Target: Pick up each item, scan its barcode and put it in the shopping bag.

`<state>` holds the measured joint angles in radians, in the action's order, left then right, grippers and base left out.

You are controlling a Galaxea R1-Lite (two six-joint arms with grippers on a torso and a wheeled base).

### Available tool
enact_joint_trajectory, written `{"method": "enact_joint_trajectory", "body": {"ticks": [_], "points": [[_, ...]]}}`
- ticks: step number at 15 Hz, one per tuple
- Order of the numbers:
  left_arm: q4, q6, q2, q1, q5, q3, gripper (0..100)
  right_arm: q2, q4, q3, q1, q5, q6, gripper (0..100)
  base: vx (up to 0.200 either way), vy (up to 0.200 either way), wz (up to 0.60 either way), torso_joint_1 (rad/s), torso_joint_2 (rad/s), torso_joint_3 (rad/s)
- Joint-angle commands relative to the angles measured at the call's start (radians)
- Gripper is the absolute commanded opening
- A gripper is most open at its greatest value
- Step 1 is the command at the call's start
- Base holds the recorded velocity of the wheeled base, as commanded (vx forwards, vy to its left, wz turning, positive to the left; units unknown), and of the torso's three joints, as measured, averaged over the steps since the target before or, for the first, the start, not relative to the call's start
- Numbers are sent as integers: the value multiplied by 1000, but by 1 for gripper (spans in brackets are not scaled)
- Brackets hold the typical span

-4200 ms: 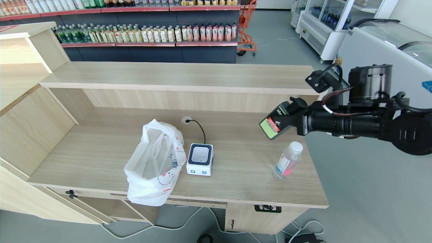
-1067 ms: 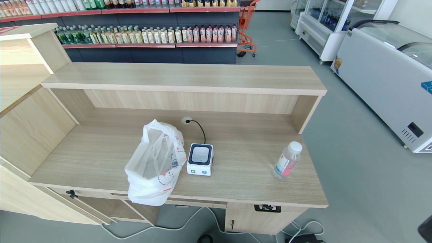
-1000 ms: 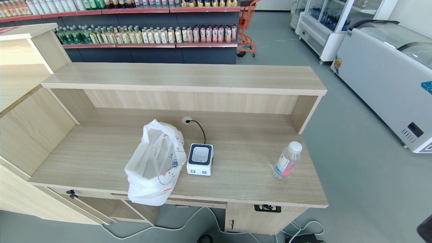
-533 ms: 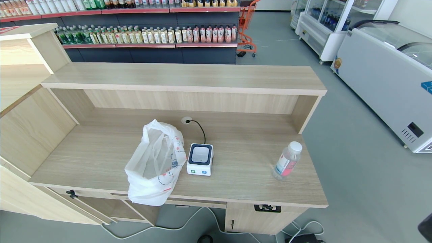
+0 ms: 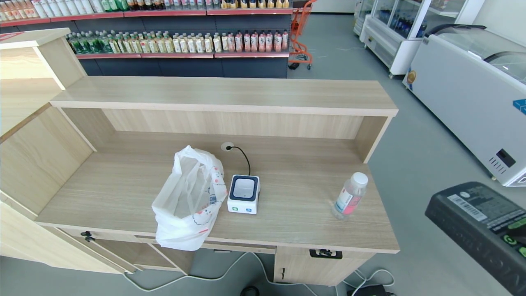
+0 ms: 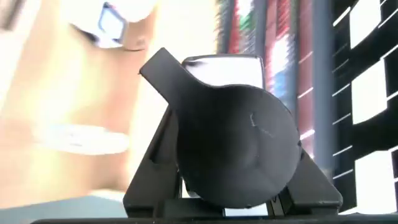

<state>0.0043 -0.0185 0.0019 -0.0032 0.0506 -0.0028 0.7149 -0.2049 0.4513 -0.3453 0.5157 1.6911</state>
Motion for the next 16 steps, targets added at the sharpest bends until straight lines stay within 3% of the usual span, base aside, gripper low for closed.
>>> {"method": "enact_joint_trajectory", "body": {"ticks": [1, 3, 6, 7, 8, 9, 11, 16], "points": [[0, 0, 0, 0, 0, 0, 0, 47, 61, -17, 100, -158, -390, 0, 0, 0, 0, 0, 0, 0], [0, 0, 0, 0, 0, 0, 0, 77, 122, 27, 124, -174, -642, 0, 0, 0, 0, 0, 0, 0], [0, 0, 0, 0, 2, 0, 0, 126, 153, 72, 127, -243, -1142, 0, 0, 0, 0, 0, 0, 0], [0, 0, 0, 0, 0, 0, 0, 218, 140, 121, 146, -327, -1510, 0, 0, 0, 0, 0, 0, 0], [0, 0, 0, 0, 2, 0, 0, 264, 117, 168, 143, -329, -1818, 0, 0, 0, 0, 0, 0, 0], [0, 0, 0, 0, 2, 0, 0, 305, 107, 202, 141, -322, -2035, 0, 0, 0, 0, 0, 0, 0], [0, 0, 0, 0, 0, 0, 0, 350, 94, 201, 143, -261, -2159, 0, 0, 0, 0, 0, 0, 0], [0, 0, 0, 0, 0, 0, 0, 451, -87, 124, 154, -260, -2162, 0, 0, 0, 0, 0, 0, 0]]}}
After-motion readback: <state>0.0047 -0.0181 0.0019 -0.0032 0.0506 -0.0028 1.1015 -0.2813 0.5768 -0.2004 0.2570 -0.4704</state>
